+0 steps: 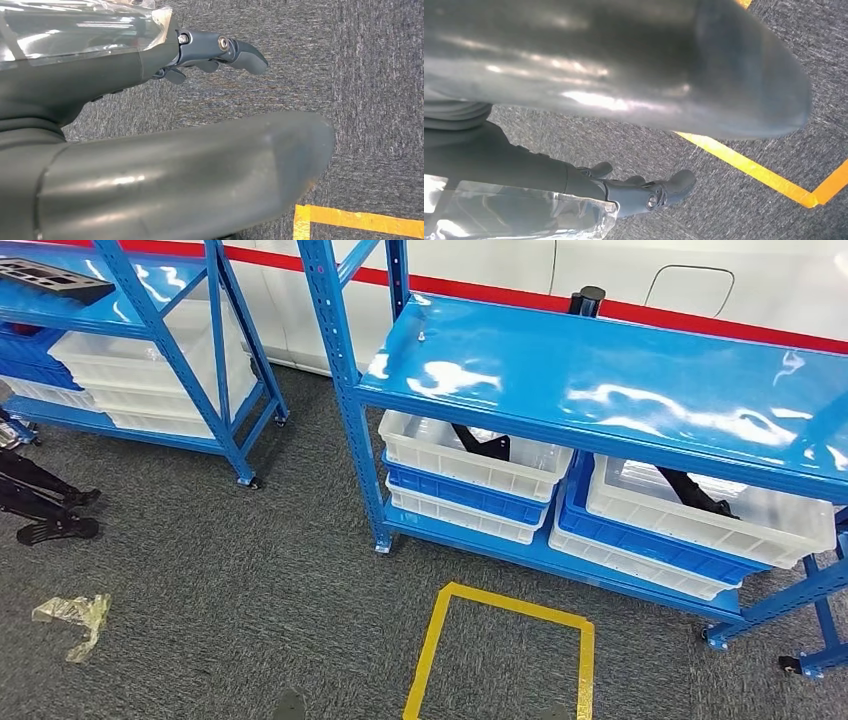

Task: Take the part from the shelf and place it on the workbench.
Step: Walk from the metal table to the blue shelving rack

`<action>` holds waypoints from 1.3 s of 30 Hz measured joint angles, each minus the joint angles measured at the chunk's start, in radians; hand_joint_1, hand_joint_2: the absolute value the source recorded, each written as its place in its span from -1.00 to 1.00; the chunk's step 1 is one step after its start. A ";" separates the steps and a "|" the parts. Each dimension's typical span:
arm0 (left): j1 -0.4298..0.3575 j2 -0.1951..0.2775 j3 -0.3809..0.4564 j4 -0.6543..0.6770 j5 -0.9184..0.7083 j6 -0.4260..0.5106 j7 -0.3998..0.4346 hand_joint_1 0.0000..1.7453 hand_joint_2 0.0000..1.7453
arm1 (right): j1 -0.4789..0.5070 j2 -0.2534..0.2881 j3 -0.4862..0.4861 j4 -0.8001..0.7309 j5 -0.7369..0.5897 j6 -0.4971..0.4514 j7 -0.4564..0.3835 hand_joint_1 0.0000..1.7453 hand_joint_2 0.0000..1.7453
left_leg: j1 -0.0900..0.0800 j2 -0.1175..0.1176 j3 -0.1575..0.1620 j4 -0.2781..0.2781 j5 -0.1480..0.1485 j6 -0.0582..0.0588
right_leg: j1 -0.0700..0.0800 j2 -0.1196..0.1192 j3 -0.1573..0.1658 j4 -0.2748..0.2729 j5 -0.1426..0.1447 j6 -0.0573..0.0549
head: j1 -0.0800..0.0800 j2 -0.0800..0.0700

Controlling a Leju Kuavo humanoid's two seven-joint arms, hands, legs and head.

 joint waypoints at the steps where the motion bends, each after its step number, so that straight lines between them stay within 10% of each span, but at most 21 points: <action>1: 0.000 0.000 0.000 0.000 0.000 0.000 0.000 -1.00 -1.00 | 0.000 0.001 -0.001 0.000 0.000 0.000 0.000 -1.00 -1.00 | -0.001 0.000 -0.001 0.002 -0.002 0.003 | -0.001 0.000 0.000 0.000 0.000 0.002 | 0.000 0.000; 6: 0.000 0.001 0.000 0.000 0.000 0.000 -0.001 -1.00 -1.00 | -0.001 0.002 -0.004 0.000 0.000 0.000 -0.001 -1.00 -1.00 | 0.001 0.005 0.009 -0.015 0.006 0.024 | -0.002 0.000 -0.001 0.003 -0.005 0.016 | 0.001 0.000; 12: 0.000 -0.003 0.000 0.000 0.000 0.001 -0.002 -1.00 -1.00 | 0.003 -0.002 -0.006 0.000 -0.001 0.000 -0.002 -1.00 -1.00 | 0.010 0.033 0.020 -0.033 0.011 0.032 | -0.001 0.000 -0.140 0.260 -0.097 0.018 | 0.007 0.000; 16: 0.000 -0.004 0.000 0.000 0.000 0.001 -0.002 -1.00 -1.00 | 0.001 -0.004 -0.007 0.000 -0.001 0.000 -0.002 -1.00 -1.00 | 0.013 0.054 0.026 -0.017 -0.007 0.008 | -0.006 -0.038 -0.035 0.038 0.000 0.049 | 0.009 0.000; 22: 0.000 -0.002 0.000 0.000 0.000 0.001 -0.004 -1.00 -1.00 | 0.000 -0.001 -0.008 -0.001 -0.003 0.000 -0.003 -1.00 -1.00 | 0.021 0.063 0.021 0.023 -0.045 -0.018 | -0.005 -0.013 -0.016 0.001 0.015 0.001 | 0.002 0.000; 27: 0.003 -0.003 0.000 0.000 0.000 0.001 -0.005 -1.00 -1.00 | 0.000 -0.002 -0.008 0.000 -0.004 -0.001 -0.006 -1.00 -1.00 | 0.024 0.032 -0.105 0.272 -0.147 -0.025 | 0.001 0.027 -0.015 0.002 0.016 -0.015 | 0.001 0.000; 31: 0.002 -0.001 0.000 0.000 0.000 0.001 -0.005 -1.00 -1.00 | -0.001 -0.001 -0.008 0.000 -0.002 -0.002 -0.006 -1.00 -1.00 | 0.023 -0.015 -0.019 0.073 -0.030 -0.004 | 0.003 0.071 -0.012 0.001 0.016 -0.014 | 0.001 0.000; 35: 0.000 -0.001 0.000 0.000 0.000 0.001 -0.006 -1.00 -1.00 | -0.001 0.002 -0.008 0.000 0.004 -0.006 -0.006 -1.00 -1.00 | 0.011 -0.023 0.015 -0.001 -0.014 0.004 | -0.001 0.098 -0.021 -0.003 0.020 0.004 | 0.000 0.000; 39: -0.001 -0.002 0.000 0.000 0.000 0.000 -0.007 -1.00 -1.00 | -0.002 -0.002 -0.007 0.000 0.021 -0.013 -0.006 -1.00 -1.00 | 0.015 0.005 0.025 -0.026 0.003 0.022 | 0.004 0.034 -0.084 0.119 -0.040 0.004 | 0.005 0.000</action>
